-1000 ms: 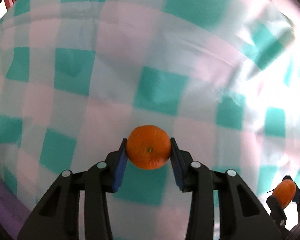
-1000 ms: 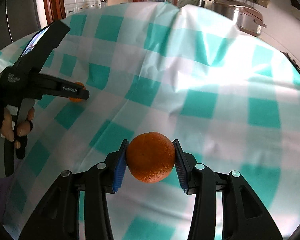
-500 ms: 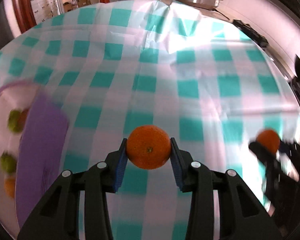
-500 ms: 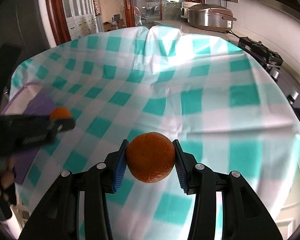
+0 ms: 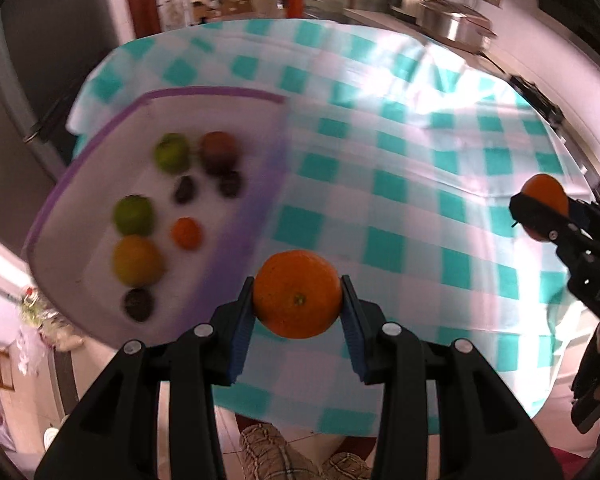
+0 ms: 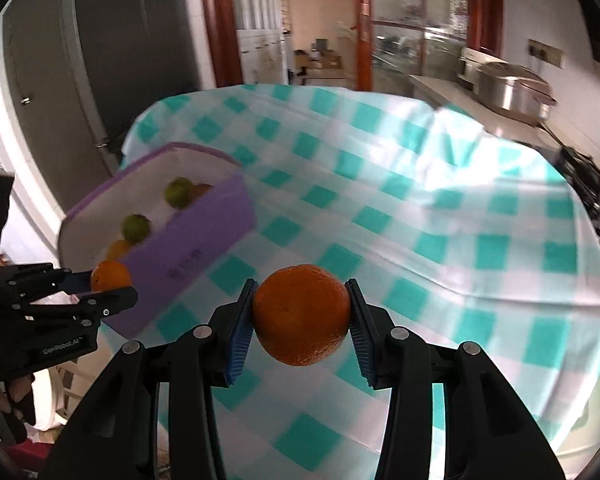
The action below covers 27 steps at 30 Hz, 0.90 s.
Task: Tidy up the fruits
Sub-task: 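Lift both tangerines and carry them over the purple-rimmed box, then open the right tool over the box while the left tool releases its tangerine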
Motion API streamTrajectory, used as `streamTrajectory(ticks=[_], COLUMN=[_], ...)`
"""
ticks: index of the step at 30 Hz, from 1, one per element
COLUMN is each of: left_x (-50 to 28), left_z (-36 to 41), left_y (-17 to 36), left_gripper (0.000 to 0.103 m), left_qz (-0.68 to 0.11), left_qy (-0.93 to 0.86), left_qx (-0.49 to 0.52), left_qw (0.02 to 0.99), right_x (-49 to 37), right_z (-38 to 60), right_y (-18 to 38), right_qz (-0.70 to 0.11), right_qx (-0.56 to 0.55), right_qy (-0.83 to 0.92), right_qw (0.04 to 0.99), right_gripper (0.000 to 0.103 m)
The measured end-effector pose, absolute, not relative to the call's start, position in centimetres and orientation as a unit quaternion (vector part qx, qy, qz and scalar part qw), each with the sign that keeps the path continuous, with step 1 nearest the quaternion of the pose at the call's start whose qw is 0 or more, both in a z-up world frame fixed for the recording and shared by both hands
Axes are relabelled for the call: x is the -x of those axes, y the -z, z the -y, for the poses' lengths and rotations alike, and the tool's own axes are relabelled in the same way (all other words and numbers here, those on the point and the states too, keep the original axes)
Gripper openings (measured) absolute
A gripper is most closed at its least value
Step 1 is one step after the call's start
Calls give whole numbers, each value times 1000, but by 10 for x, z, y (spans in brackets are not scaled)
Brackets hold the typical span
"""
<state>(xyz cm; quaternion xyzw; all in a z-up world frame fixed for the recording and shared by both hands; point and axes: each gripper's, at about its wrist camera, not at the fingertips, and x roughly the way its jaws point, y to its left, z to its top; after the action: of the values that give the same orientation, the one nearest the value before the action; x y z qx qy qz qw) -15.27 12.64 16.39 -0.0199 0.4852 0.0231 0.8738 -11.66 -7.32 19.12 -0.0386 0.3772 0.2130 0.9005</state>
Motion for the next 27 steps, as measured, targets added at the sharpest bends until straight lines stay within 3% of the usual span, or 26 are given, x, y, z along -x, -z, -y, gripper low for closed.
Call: streamTrajectory(ticks=[7,14,21,27], left_x=[148,115,88,80], left_z=[-239,-330,-361,-363], left_y=[-172,-145,-118,-96], left_gripper=[41,41,41,42], left_qz=[-497,-544,-585,-616], left_qy=[-61,-50,-9,17], left_qx=[43,30,3,-14], left_qw=[865,837,811,788], right_x=[94,55,19,0], right_z=[-49,-157,-210,-249], right_y=[-198,-177,-147,-117], right_qz=[-400,-452,-512,-566], right_qx=[40,43,62,141], right_qy=[-267,-275,-220,-187], right_qw=[876,847,828,790], right_gripper=[43,43,44,44])
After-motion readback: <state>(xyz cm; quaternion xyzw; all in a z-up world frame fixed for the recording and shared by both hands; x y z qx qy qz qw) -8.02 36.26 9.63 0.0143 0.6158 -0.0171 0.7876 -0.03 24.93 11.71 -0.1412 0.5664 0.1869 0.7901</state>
